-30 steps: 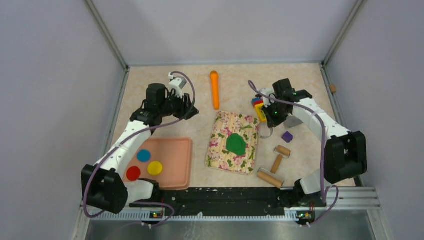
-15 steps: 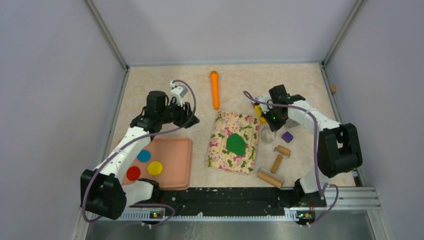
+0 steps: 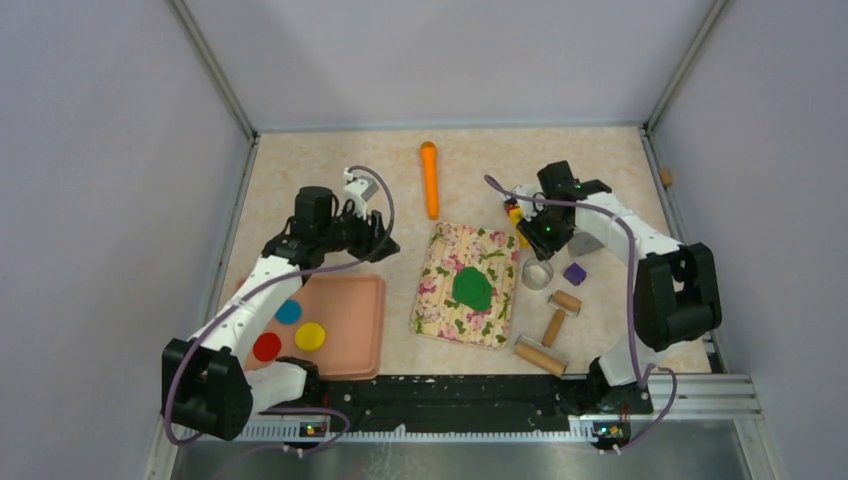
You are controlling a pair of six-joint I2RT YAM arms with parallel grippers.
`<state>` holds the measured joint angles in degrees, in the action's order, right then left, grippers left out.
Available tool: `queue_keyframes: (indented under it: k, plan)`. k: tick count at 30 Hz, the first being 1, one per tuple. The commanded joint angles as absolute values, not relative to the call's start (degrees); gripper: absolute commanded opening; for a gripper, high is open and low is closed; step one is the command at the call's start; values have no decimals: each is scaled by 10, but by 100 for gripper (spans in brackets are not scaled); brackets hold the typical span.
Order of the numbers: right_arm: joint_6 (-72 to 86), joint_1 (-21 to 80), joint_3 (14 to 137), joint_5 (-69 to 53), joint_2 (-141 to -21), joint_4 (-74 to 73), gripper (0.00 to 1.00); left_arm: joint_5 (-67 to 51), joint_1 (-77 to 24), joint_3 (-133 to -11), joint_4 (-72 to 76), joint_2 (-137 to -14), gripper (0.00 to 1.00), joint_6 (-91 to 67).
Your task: Roll out the dumpling wrappers from the dough
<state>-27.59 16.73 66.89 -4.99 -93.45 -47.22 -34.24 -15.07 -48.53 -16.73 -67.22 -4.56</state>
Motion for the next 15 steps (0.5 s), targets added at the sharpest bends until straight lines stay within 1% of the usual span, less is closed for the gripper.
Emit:
queue_keyframes:
  k: [1,3,4,6,7,9,10,13,15]
  plan:
    - [-288,165,707,-110,-851,-502,39,-357,-149,-466,-143,-666,51,-49]
    - [-286,168,691,-139,-811,-488,41,-333,-153,-458,-136,-673,51,-72]
    - [-285,176,678,-145,-787,-475,43,-318,-154,-454,-131,-677,52,-94]
    - [-280,203,644,-138,-732,-436,50,-294,-157,-439,-114,-686,52,-130]
    - [-277,224,623,-132,-709,-419,56,-287,-160,-433,-104,-694,52,-145]
    - [-265,274,590,-121,-681,-383,65,-282,-170,-431,-99,-717,52,-165]
    - [-257,299,577,-119,-676,-373,68,-280,-176,-433,-97,-731,52,-173]
    - [-214,360,561,-100,-700,-353,69,-276,-195,-439,-83,-770,52,-194]
    - [-175,379,565,-90,-733,-337,69,-267,-205,-446,-75,-792,52,-212]
